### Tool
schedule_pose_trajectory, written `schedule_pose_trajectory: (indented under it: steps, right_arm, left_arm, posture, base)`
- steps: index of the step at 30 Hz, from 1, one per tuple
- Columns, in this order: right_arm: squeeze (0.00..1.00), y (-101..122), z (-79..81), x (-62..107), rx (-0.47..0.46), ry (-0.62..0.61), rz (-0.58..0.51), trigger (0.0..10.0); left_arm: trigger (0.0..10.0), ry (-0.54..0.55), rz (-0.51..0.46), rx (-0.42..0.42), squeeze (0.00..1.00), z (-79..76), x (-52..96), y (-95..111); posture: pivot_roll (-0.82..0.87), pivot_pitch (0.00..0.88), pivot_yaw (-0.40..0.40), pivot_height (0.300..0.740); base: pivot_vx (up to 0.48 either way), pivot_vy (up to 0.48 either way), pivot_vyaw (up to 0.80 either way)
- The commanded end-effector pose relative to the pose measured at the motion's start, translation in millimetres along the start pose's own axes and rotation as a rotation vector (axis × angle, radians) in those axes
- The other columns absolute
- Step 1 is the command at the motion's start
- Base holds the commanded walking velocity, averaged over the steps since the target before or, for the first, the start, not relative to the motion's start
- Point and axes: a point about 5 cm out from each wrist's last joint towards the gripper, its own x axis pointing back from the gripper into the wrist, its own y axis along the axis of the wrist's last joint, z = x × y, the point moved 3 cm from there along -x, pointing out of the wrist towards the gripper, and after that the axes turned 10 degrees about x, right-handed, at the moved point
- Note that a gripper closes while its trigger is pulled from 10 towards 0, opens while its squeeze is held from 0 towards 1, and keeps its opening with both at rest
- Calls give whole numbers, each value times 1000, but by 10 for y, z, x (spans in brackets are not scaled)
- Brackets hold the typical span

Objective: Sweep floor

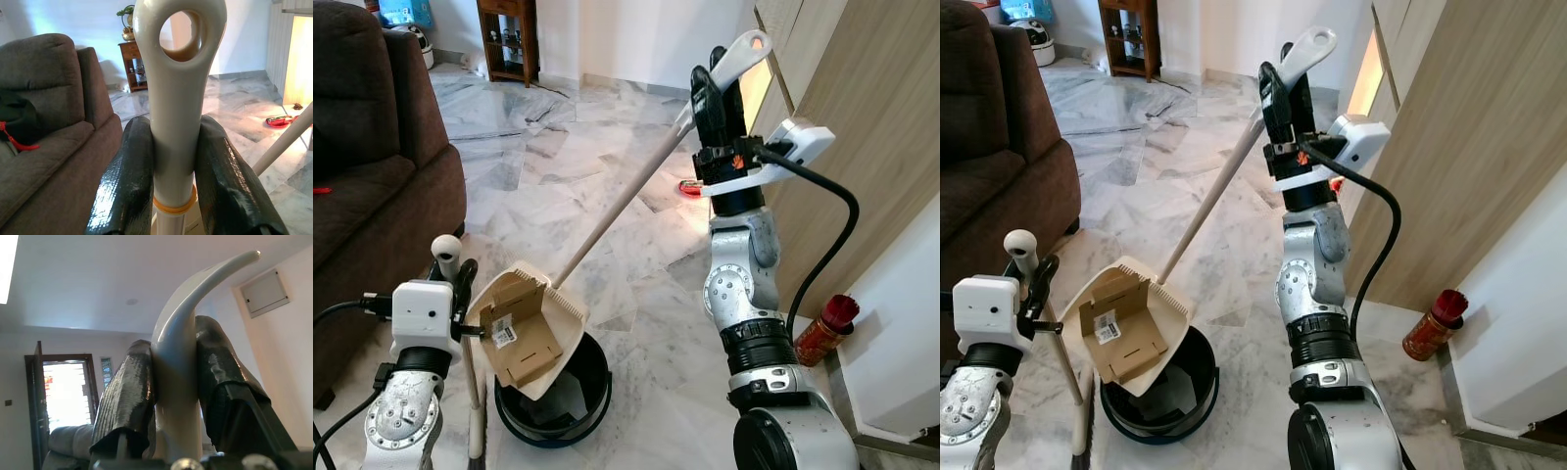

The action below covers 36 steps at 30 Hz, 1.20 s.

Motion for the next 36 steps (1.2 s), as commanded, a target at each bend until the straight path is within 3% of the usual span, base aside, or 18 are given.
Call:
schedule_pose_trajectory:
  steps: [1,5,7,9,20,24,28,36]
  right_arm:
    - [0,210,40,-71,6,8,-117,10000]
    - [0,196,4,-49,62,20,-101,10000]
    - [0,173,-91,-42,202,-11,-68,10000]
    - [0,207,-115,-63,252,-33,-85,10000]
    - [0,298,40,-187,257,-13,-158,10000]
    - [0,346,135,-249,216,18,-189,10000]
    - [0,391,179,-279,79,-13,-224,10000]
    - [0,337,224,-232,88,8,-208,10000]
  left_arm:
    - [10000,-24,-45,-29,0,-36,-43,104]
    - [10000,-32,-47,-32,0,-58,-55,107]
    - [10000,-37,-50,-32,0,-73,-62,113]
    - [10000,-39,-51,-31,0,-80,-65,115]
    - [10000,-49,-53,-38,0,-85,-77,122]
    - [10000,-51,-55,-42,0,-78,-80,128]
    - [10000,-54,-59,-43,0,-81,-84,136]
    - [10000,-59,-59,-49,0,-90,-85,134]
  posture:
    - [128,0,-87,740]
    - [127,0,-86,740]
    - [129,0,-85,740]
    - [125,0,-83,740]
    - [131,0,-78,740]
    - [134,0,-79,740]
    - [134,0,-79,740]
    - [137,0,-79,740]
  base:
    - [0,0,0]
    - [0,0,0]
    - [0,0,0]
    - [0,0,0]
    - [0,0,0]
    - [0,0,0]
    - [0,0,0]
    - [0,0,0]
